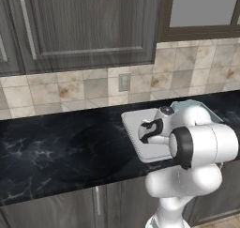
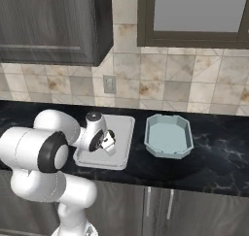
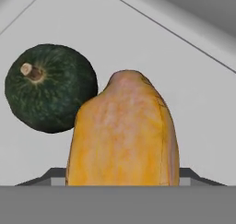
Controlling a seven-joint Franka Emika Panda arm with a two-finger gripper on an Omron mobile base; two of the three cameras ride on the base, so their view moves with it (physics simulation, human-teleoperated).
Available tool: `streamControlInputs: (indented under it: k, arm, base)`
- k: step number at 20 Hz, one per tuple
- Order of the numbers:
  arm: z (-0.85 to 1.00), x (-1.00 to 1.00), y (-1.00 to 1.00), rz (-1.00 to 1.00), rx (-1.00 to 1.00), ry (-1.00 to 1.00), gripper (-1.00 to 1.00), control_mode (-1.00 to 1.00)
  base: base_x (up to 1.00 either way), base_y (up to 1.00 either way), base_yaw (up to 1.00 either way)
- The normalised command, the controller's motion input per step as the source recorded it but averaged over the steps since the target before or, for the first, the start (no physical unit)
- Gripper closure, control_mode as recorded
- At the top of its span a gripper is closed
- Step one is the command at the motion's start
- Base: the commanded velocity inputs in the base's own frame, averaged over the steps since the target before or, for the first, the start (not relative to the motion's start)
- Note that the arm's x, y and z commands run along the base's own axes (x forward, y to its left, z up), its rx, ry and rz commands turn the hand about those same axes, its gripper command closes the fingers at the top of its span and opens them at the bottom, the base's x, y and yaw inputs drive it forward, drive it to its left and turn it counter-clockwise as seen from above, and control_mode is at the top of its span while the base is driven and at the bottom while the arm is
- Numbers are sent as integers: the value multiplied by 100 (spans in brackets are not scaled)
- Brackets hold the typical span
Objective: Place one squash and one chicken drumstick in each tupperware on the nearby counter, to pack two identical lunches.
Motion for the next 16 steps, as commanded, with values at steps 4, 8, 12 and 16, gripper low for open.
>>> streamControlInputs:
  k: [4, 8, 12, 16]
  arm:
    - [5, 1, 0, 0, 0, 0, -100, -100]
    - [24, 0, 0, -2, 0, 1, -100, -100]
    - [33, 0, 0, 0, -1, 0, -100, -100]
    - [44, -17, -5, -1, -2, 0, -100, -100]
  base:
    - [0, 0, 0]
    - [0, 0, 0]
    - [0, 0, 0]
    - [0, 0, 0]
